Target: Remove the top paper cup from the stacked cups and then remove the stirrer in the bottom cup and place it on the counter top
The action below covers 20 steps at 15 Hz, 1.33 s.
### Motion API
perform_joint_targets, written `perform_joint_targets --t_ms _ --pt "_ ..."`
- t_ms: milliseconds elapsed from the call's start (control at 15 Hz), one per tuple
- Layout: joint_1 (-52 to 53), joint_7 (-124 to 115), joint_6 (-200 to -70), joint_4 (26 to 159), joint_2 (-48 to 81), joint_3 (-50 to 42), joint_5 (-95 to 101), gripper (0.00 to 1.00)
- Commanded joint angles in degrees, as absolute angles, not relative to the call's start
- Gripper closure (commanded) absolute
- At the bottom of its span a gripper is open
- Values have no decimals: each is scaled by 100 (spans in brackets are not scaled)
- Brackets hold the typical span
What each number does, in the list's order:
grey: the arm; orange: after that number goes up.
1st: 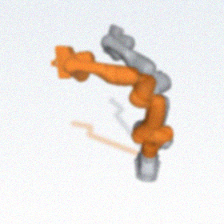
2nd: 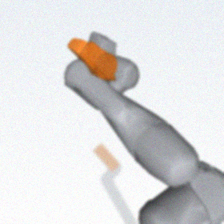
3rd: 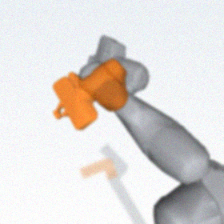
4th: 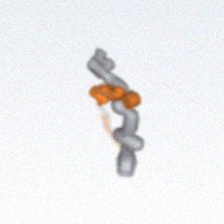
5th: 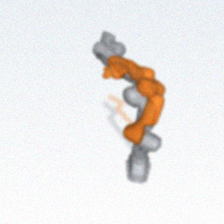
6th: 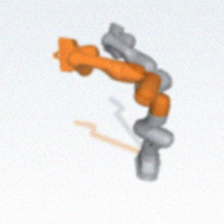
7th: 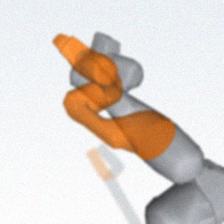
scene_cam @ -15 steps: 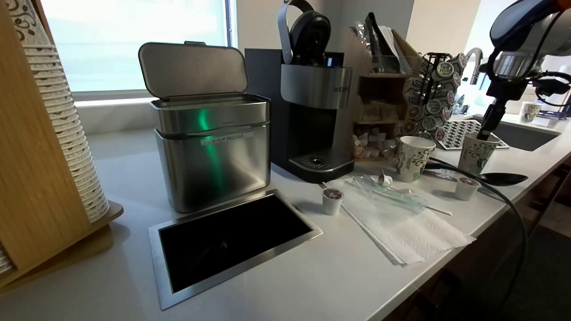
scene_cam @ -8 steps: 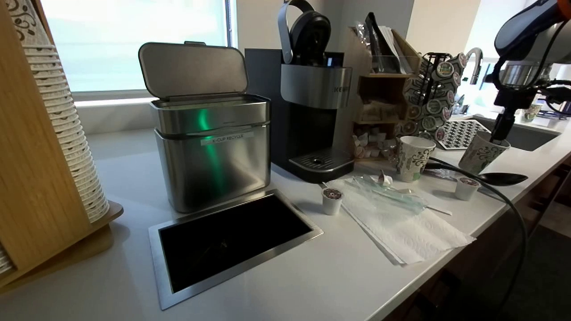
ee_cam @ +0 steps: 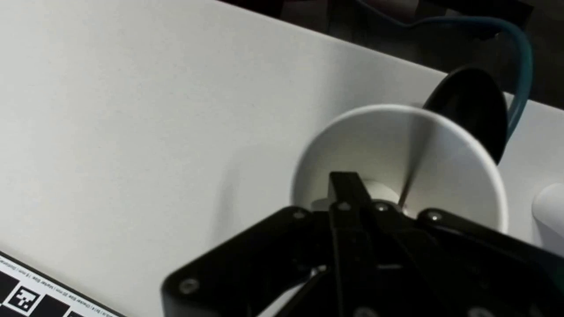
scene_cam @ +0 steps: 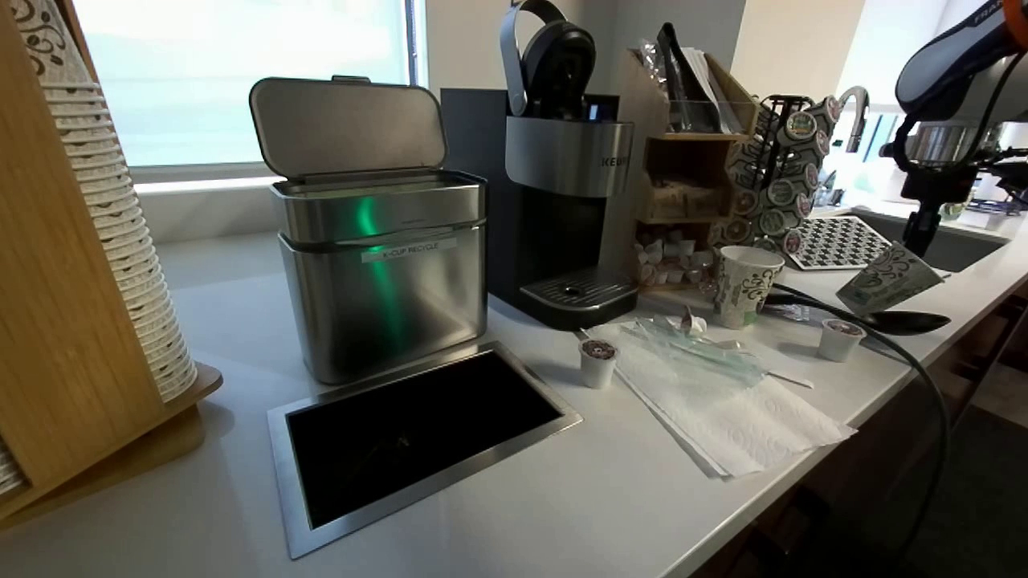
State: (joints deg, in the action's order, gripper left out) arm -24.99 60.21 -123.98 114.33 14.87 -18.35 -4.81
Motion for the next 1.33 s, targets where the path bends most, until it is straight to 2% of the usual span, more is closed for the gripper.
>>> perform_joint_targets --t_ms 0,600,1267 --pt "-2544 5797 -12190 11232 1644 -1796 -378 100" --pt "-2566 5518 -12062 10671 1689 -1718 -461 100" --pt "-2529 5720 -11333 10412 1652 -1425 -619 100"
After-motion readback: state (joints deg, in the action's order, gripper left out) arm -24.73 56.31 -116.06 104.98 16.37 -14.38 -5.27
